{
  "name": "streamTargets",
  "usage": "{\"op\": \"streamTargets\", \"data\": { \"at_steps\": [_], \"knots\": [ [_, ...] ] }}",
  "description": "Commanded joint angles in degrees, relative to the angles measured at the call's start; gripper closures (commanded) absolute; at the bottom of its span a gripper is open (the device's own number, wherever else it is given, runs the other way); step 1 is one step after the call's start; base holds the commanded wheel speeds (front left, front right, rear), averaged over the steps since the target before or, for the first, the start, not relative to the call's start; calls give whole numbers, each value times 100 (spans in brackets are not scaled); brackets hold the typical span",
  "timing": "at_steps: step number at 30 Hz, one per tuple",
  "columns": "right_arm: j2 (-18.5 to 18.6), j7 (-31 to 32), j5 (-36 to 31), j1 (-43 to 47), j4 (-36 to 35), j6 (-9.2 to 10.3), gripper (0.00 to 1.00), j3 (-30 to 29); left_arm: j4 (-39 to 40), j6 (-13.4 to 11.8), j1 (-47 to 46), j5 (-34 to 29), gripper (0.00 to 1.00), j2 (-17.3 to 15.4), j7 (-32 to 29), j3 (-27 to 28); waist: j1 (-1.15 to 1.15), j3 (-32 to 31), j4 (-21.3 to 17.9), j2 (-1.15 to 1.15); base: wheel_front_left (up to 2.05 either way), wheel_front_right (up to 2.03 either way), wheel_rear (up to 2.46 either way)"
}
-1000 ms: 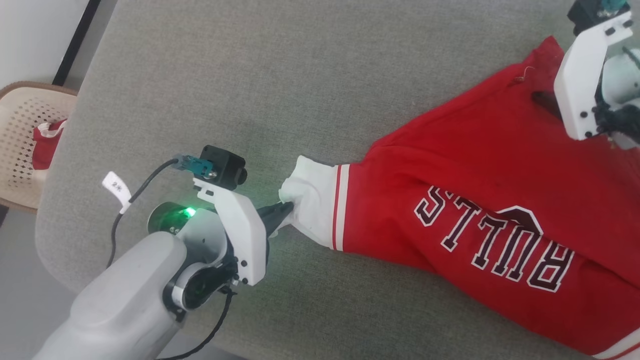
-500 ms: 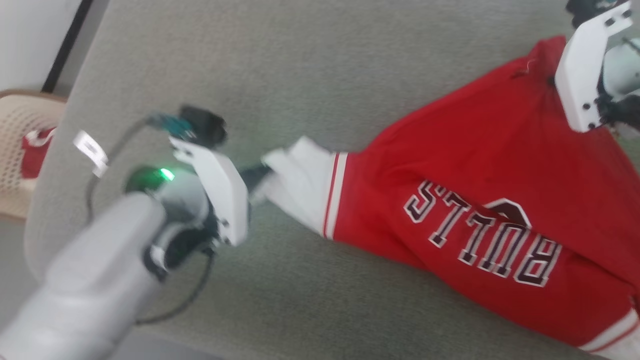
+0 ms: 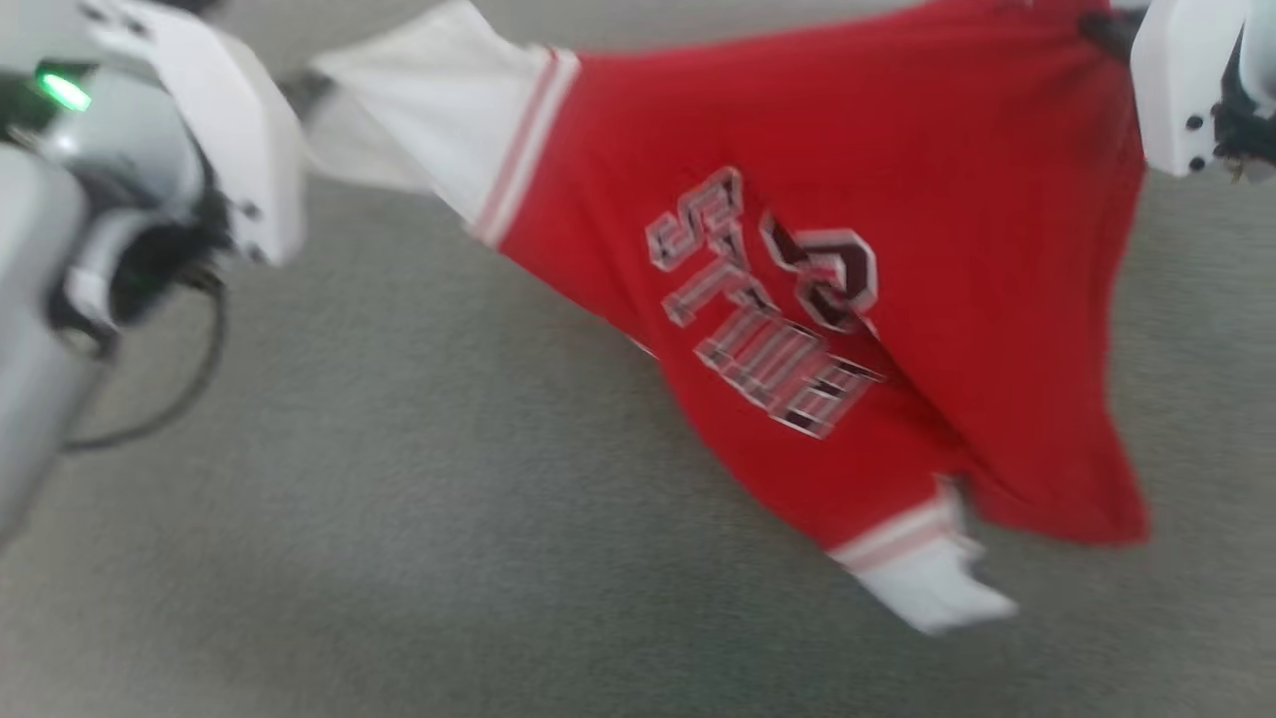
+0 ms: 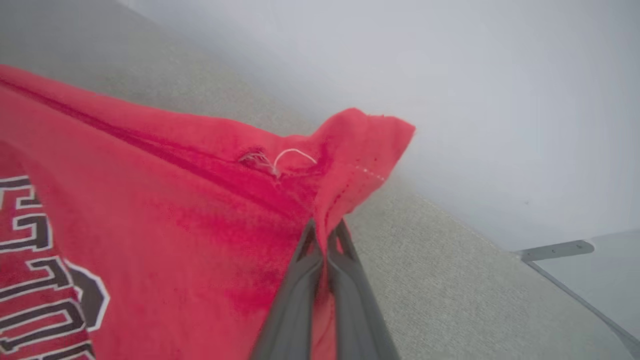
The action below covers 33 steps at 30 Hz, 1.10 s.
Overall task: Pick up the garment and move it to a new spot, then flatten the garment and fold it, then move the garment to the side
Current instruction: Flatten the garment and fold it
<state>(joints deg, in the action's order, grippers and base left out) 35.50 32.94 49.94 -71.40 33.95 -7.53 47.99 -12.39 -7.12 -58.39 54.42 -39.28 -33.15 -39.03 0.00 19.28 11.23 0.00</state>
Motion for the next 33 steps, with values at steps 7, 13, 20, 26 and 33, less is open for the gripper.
{"op": "streamTargets", "data": {
  "at_steps": [7,13,20,26,33],
  "knots": [
    [122,-191,48,-159,-567,9,100,-130,-138,-34,-894,-265,100,-410,-359,189,0,-602,-731,0,0,0,0],
    [110,-150,-19,-156,-923,8,100,-333,-387,91,-1444,-435,100,-426,-468,175,0,-788,-945,0,0,0,0],
    [-140,-418,-295,-183,-845,8,100,-735,-818,258,-2000,-823,100,-213,12,115,0,-747,-1076,0,0,0,0],
    [-580,-954,-850,-455,-397,8,100,-1046,-1536,403,-2662,-1300,100,131,1003,118,0,-349,-1171,0,0,0,0],
    [-1147,-2267,-1915,-1149,616,9,100,-1429,-2529,375,-3611,-1945,100,546,2796,205,0,276,-1168,0,0,0,0]
  ]
}}
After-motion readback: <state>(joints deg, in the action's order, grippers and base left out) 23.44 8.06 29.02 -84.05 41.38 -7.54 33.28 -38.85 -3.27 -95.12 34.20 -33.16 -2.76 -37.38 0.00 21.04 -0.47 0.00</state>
